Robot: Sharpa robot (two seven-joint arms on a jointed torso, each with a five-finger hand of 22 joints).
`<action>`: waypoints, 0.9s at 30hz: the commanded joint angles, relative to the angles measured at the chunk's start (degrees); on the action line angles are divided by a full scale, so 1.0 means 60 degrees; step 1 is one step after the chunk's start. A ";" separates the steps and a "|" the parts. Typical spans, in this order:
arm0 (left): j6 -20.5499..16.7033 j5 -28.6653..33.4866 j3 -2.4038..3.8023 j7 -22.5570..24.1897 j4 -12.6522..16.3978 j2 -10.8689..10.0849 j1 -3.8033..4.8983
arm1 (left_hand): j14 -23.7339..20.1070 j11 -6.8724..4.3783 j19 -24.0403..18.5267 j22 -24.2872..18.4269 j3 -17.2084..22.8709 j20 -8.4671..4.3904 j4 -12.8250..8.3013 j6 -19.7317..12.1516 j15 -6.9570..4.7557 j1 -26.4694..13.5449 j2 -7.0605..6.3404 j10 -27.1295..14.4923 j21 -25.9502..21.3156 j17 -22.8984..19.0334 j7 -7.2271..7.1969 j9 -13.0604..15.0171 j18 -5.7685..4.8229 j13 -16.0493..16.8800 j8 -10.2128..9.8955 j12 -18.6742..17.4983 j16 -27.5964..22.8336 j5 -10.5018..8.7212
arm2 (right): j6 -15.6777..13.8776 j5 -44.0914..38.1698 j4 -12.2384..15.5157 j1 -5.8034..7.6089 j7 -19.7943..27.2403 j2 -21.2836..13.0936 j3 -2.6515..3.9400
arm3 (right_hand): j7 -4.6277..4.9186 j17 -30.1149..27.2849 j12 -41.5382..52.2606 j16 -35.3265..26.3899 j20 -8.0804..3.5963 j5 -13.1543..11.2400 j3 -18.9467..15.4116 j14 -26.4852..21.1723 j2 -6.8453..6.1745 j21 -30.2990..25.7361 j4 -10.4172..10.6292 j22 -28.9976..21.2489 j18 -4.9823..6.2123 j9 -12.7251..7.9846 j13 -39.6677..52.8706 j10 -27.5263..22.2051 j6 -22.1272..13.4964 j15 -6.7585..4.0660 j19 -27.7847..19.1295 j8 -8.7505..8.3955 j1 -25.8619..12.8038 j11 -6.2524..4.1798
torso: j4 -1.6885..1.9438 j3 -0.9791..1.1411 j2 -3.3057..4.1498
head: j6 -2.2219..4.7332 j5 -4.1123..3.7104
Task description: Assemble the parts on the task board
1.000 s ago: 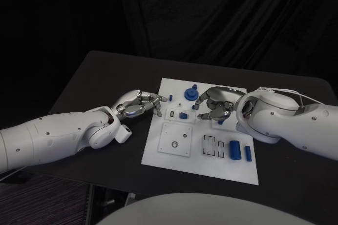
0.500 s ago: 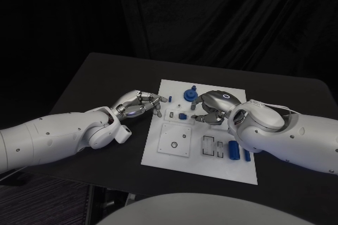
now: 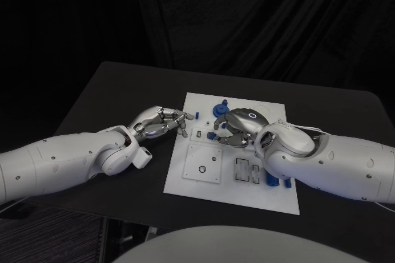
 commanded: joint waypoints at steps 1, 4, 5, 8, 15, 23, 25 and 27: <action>0.0065 0.0018 0.0008 0.0149 0.0009 0.0036 -0.0016 | -0.0039 0.0026 -0.0086 0.0015 0.0052 0.0002 -0.0003 -0.0044 0.0004 -0.0075 0.0000 0.0010 0.0044 0.0014 0.0039 0.0015 -0.0016 0.0014 -0.0031 -0.0058 -0.0030 -0.0033 | 0.0277 -0.0300 -0.0137 -0.0068 -0.0358 0.0110 0.0006 | 0.0063 0.2516 0.0025 0.0028 0.0081 -0.0102 -0.0029 0.1013 -0.0040 0.0057 0.0033 0.2302 -0.0059 -0.0152 0.2516 0.1014 0.0000 0.0085 0.0648 -0.0104 0.0000 0.0094 | 0.0005 0.0010 -0.0009 | -0.0002 0.0001; 0.0070 0.0019 0.0008 0.0150 0.0003 0.0044 -0.0016 | -0.0039 0.0026 -0.0086 0.0015 0.0052 0.0002 -0.0003 -0.0044 0.0004 -0.0075 0.0000 0.0010 0.0044 0.0014 0.0039 0.0015 -0.0016 0.0014 -0.0031 -0.0058 -0.0030 -0.0033 | 0.0337 -0.0356 -0.0231 -0.0109 -0.0410 0.0194 0.0007 | 0.0085 0.2516 0.0025 0.0028 0.0095 -0.0192 -0.0052 0.1013 -0.0053 0.0048 0.0045 0.2298 -0.0056 -0.0275 0.2516 0.1014 -0.0070 0.0102 0.0642 -0.0182 0.0002 0.0114 | 0.0012 0.0011 -0.0005 | -0.0002 -0.0011; 0.0071 0.0019 0.0008 0.0150 0.0002 0.0045 -0.0016 | -0.0039 0.0026 -0.0086 0.0015 0.0052 0.0002 -0.0003 -0.0044 0.0004 -0.0075 0.0000 0.0010 0.0044 0.0014 0.0039 0.0015 -0.0016 0.0014 -0.0031 -0.0058 -0.0030 -0.0033 | 0.0337 -0.0374 -0.0251 -0.0119 -0.0418 0.0214 0.0008 | 0.0088 0.2516 0.0025 0.0028 0.0097 -0.0195 -0.0051 0.1013 -0.0052 0.0043 0.0044 0.2296 -0.0055 -0.0292 0.2516 0.1014 -0.0073 0.0104 0.0640 -0.0190 0.0008 0.0116 | 0.0014 0.0010 -0.0008 | -0.0002 -0.0010; 0.0075 0.0019 0.0008 0.0151 -0.0002 0.0045 -0.0017 | -0.0039 0.0026 -0.0086 0.0015 0.0052 0.0002 -0.0003 -0.0044 0.0004 -0.0075 0.0000 0.0010 0.0044 0.0014 0.0039 0.0015 -0.0016 0.0014 -0.0031 -0.0058 -0.0030 -0.0033 | 0.0317 -0.0557 -0.0340 -0.0148 -0.0466 0.0299 0.0010 | 0.0107 0.2516 0.0025 0.0028 0.0117 -0.0003 -0.0018 0.1013 -0.0041 0.0054 -0.0008 0.2299 -0.0057 -0.0475 0.2516 0.1014 -0.0057 0.0123 0.0644 -0.0249 0.0122 0.0134 | 0.0006 0.0011 -0.0010 | -0.0002 0.0007; 0.0085 0.0019 0.0008 0.0153 -0.0011 0.0055 -0.0020 | -0.0039 0.0026 -0.0086 0.0015 0.0052 0.0002 -0.0003 -0.0044 0.0004 -0.0075 0.0000 0.0010 0.0044 0.0014 0.0039 0.0015 -0.0016 0.0014 -0.0031 -0.0058 -0.0030 -0.0033 | 0.0394 -0.0819 -0.0501 -0.0182 -0.0578 0.0440 0.0014 | 0.0124 0.2516 0.0025 0.0028 0.0134 0.0136 0.0004 0.1013 -0.0071 0.0043 -0.0077 0.2294 -0.0053 -0.0649 0.2516 0.1014 -0.0057 0.0137 0.0636 -0.0308 0.0229 0.0149 | 0.0013 0.0012 -0.0010 | -0.0002 -0.0015; 0.0100 0.0019 0.0008 0.0152 -0.0026 0.0075 -0.0025 | -0.0039 0.0026 -0.0086 0.0015 0.0052 0.0002 -0.0003 -0.0044 0.0004 -0.0075 0.0000 0.0010 0.0044 0.0014 0.0039 0.0015 -0.0016 0.0014 -0.0031 -0.0058 -0.0030 -0.0033 | 0.0476 -0.0880 -0.0702 -0.0281 -0.0609 0.0548 0.0015 | 0.0055 0.2516 0.0025 0.0028 0.0132 0.0367 0.0113 0.1013 -0.0024 0.0000 -0.0171 0.2278 -0.0040 -0.0888 0.2516 0.1014 0.0484 0.0114 0.0607 -0.0136 0.0395 0.0106 | 0.0013 0.0020 -0.0010 | -0.0002 -0.0031; 0.0104 0.0019 0.0008 0.0152 -0.0029 0.0077 -0.0026 | -0.0039 0.0026 -0.0086 0.0015 0.0052 0.0002 -0.0003 -0.0044 0.0004 -0.0075 0.0000 0.0010 0.0044 0.0014 0.0039 0.0015 -0.0016 0.0014 -0.0031 -0.0058 -0.0030 -0.0033 | 0.0430 -0.0883 -0.0737 -0.0302 -0.0572 0.0570 0.0015 | 0.0017 0.2516 0.0025 0.0028 0.0117 0.0473 0.0143 0.1013 -0.0012 0.0002 -0.0189 0.2278 -0.0040 -0.0911 0.2516 0.1014 0.0679 0.0091 0.0607 -0.0052 0.0423 0.0080 | 0.0018 0.0013 -0.0014 | -0.0002 -0.0032; 0.0109 0.0019 0.0008 0.0151 -0.0032 0.0078 -0.0028 | -0.0039 0.0026 -0.0086 0.0015 0.0052 0.0002 -0.0003 -0.0044 0.0004 -0.0075 0.0000 0.0010 0.0044 0.0014 0.0039 0.0015 -0.0016 0.0014 -0.0031 -0.0058 -0.0030 -0.0033 | 0.0379 -0.0886 -0.0756 -0.0323 -0.0518 0.0583 0.0016 | -0.0086 0.2516 0.0025 0.0028 0.0070 0.0662 0.0209 0.1013 0.0019 0.0008 -0.0261 0.2280 -0.0041 -0.0893 0.2516 0.1014 0.1076 0.0029 0.0609 0.0155 0.0516 -0.0001 | 0.0018 0.0014 -0.0012 | -0.0002 -0.0026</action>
